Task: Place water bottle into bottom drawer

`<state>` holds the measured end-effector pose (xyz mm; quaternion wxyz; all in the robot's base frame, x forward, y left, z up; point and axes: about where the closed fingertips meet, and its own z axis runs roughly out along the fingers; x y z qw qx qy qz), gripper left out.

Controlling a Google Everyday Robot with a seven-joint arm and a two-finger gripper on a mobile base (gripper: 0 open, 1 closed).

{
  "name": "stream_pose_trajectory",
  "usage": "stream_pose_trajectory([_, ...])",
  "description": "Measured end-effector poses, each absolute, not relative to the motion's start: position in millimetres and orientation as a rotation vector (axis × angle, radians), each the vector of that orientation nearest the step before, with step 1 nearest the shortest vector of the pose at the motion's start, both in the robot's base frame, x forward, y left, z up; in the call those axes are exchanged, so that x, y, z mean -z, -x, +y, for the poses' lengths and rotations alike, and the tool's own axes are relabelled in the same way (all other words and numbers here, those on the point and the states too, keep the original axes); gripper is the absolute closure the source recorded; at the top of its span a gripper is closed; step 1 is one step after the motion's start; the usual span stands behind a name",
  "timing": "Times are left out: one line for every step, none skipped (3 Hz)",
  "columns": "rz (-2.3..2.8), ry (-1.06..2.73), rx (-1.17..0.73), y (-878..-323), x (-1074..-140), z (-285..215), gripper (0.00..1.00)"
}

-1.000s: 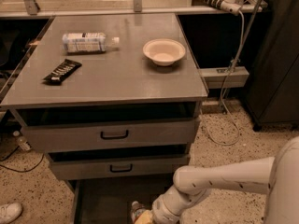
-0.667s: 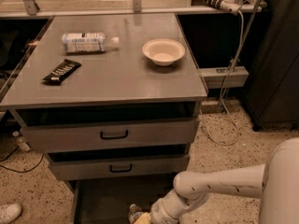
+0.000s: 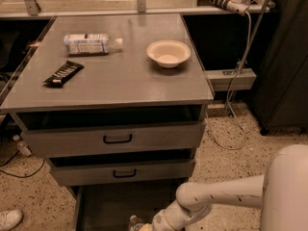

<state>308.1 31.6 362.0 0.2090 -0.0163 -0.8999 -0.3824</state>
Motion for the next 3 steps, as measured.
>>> stream_pose_trajectory([-2.468, 0.08, 1.137, -307, -324, 47, 1.0])
stream_pose_trajectory([-2.453, 0.071, 1.199, -322, -298, 62, 1.0])
stream_pose_trajectory([-2.453, 0.079, 1.206, -324, -295, 64, 1.0])
